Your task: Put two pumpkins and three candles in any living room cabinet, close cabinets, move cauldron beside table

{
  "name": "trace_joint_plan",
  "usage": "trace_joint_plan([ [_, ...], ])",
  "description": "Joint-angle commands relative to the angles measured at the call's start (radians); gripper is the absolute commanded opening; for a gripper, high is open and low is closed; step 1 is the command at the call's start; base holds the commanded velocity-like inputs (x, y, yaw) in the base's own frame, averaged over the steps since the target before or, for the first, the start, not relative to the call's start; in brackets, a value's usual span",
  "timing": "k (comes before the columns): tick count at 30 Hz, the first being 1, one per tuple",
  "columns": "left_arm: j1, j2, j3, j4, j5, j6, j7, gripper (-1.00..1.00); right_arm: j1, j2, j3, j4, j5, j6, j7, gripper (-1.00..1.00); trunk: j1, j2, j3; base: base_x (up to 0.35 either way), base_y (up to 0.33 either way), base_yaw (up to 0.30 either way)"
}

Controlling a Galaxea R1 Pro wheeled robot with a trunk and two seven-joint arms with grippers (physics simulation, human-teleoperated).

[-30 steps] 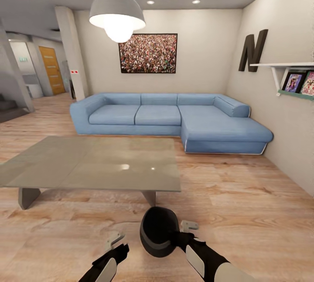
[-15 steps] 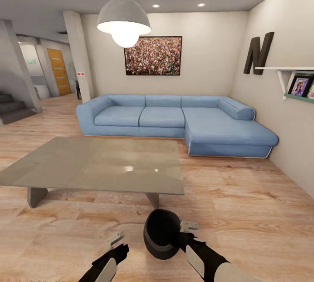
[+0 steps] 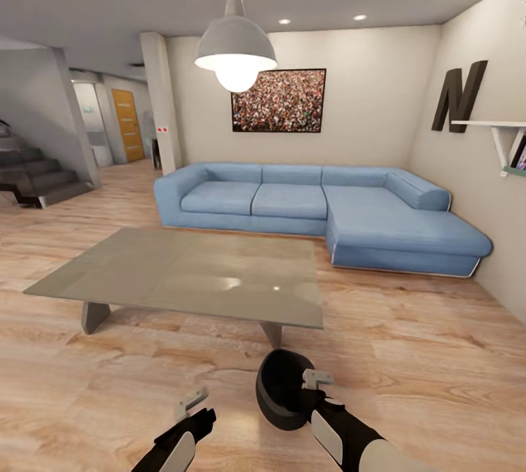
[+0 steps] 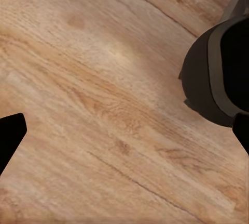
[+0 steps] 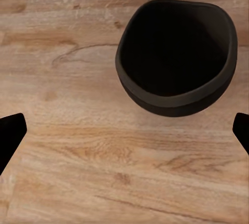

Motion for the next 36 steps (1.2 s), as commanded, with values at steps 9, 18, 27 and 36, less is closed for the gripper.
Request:
trace_joint_plan([
  [9,0.000,0.002,-0.004,-0.002,0.007,0.003,0.008,1.00,0.000,0.000,0.006,-0.002,-0.006,0.004,-0.004,1.00,-0.035,0.063,0.042,-0.002,0.000,0.003],
  [18,0.000,0.002,-0.004,-0.002,0.007,0.003,0.008,1.00,0.000,0.001,0.008,-0.002,-0.005,0.005,-0.008,1.00,-0.069,0.126,0.081,-0.234,0.000,0.164],
  [27,0.000,0.002,-0.004,-0.002,0.007,0.003,0.008,1.00,0.000,0.001,0.008,-0.002,-0.005,0.005,-0.011,1.00,-0.104,0.189,0.116,-0.158,0.000,0.243],
  [36,0.000,0.002,-0.003,-0.002,0.007,0.003,0.008,1.00,0.000,0.001,0.008,-0.002,-0.002,0.005,-0.012,1.00,-0.138,0.252,0.148,-0.005,0.000,0.259],
])
